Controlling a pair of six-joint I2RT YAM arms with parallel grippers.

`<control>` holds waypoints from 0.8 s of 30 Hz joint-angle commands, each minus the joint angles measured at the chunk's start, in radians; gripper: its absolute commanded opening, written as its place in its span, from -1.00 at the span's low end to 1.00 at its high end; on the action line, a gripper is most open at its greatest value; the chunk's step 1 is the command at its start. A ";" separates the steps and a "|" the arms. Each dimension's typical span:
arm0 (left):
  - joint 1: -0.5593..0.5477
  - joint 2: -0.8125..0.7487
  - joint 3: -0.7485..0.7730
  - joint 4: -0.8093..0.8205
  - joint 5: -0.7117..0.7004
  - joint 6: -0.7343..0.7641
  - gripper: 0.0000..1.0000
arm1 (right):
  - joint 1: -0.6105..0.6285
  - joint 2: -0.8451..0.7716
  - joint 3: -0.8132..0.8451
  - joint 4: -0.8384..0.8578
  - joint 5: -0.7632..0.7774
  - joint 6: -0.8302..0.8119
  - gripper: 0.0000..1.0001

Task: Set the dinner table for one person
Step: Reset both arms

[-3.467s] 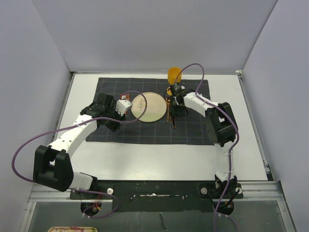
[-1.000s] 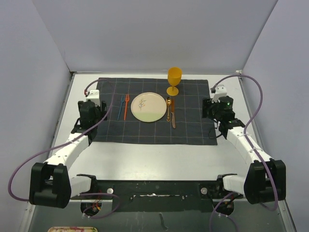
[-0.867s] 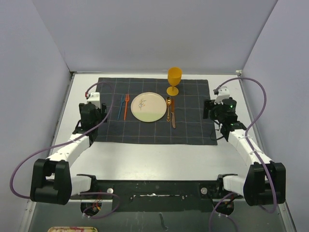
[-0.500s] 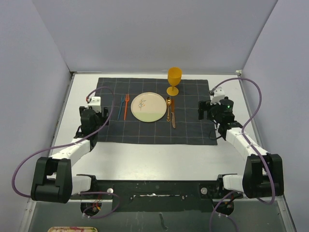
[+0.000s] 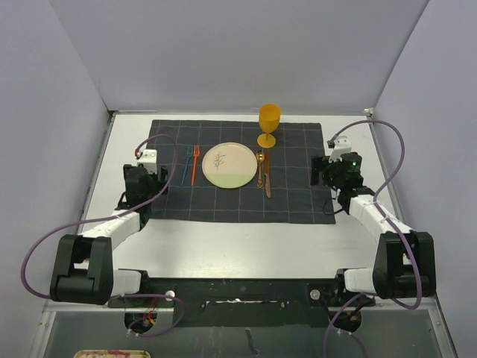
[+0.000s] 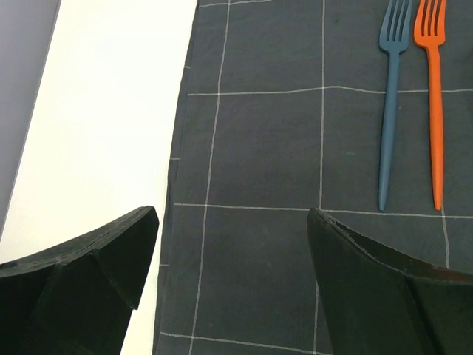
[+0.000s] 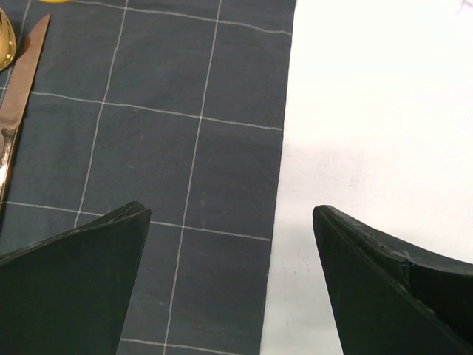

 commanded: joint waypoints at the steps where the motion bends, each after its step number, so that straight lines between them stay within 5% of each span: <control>1: 0.009 -0.039 0.006 0.143 0.015 0.000 0.62 | -0.007 -0.031 -0.024 0.178 -0.010 -0.023 0.96; 9: 0.009 -0.024 -0.103 0.361 0.062 0.014 0.67 | 0.000 0.010 -0.059 0.241 -0.047 -0.108 0.96; 13: 0.007 0.037 -0.114 0.420 0.076 0.014 0.68 | 0.000 0.044 -0.143 0.413 -0.048 -0.092 0.96; 24: 0.008 0.032 -0.105 0.393 0.035 -0.001 0.75 | 0.052 0.106 -0.027 0.229 0.056 -0.063 0.96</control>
